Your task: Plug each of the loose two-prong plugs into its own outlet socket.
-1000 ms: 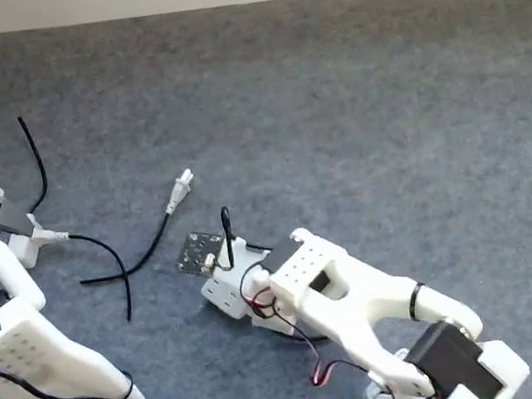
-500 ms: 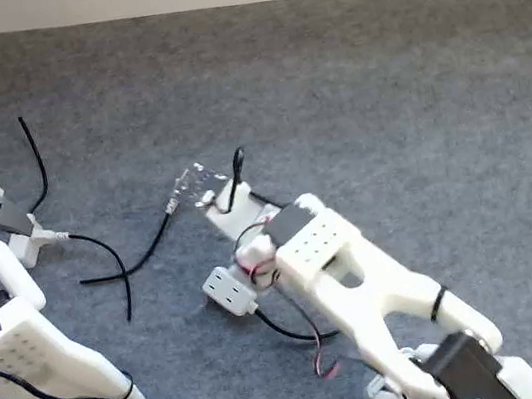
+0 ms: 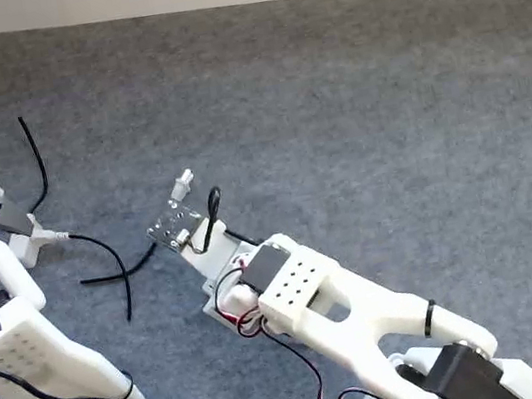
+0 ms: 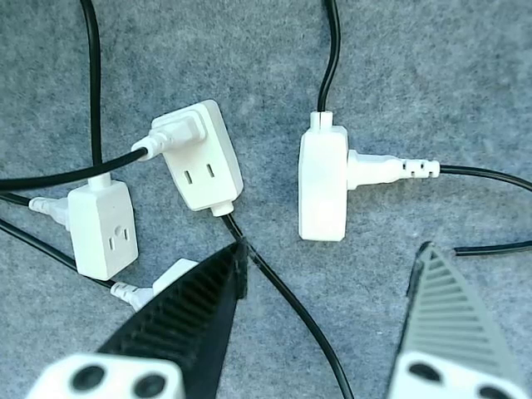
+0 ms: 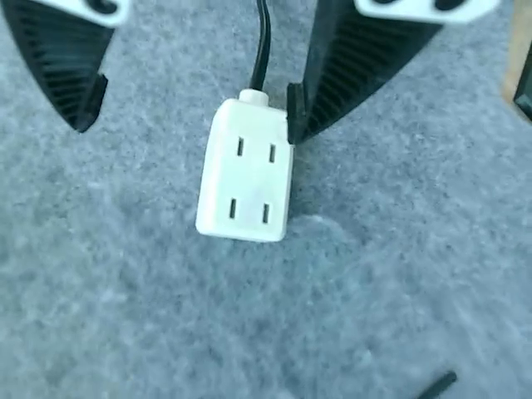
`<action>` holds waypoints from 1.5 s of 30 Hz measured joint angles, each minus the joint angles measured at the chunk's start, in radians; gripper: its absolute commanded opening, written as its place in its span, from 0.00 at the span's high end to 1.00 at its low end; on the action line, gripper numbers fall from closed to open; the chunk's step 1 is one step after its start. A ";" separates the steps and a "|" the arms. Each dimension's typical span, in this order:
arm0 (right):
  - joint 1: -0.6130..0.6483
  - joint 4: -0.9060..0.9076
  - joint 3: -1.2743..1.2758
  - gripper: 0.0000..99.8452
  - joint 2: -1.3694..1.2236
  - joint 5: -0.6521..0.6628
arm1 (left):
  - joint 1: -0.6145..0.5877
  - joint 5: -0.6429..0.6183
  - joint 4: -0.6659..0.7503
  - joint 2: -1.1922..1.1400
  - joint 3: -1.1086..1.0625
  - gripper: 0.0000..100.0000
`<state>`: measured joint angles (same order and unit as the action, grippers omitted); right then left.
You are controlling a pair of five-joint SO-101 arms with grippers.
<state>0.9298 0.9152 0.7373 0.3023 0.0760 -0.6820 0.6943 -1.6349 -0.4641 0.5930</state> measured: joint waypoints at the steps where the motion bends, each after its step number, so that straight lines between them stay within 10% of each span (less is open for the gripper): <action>1: 0.000 -0.009 0.008 0.67 -0.002 0.000 | 0.000 0.000 0.000 0.000 0.000 0.69; 45: -0.146 -0.054 -0.028 0.67 -0.172 0.034 | -0.023 0.000 0.040 0.000 0.000 0.69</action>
<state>0.7841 0.8615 0.7096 0.1304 0.1097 -0.7050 0.6943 -1.5950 -0.4641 0.5930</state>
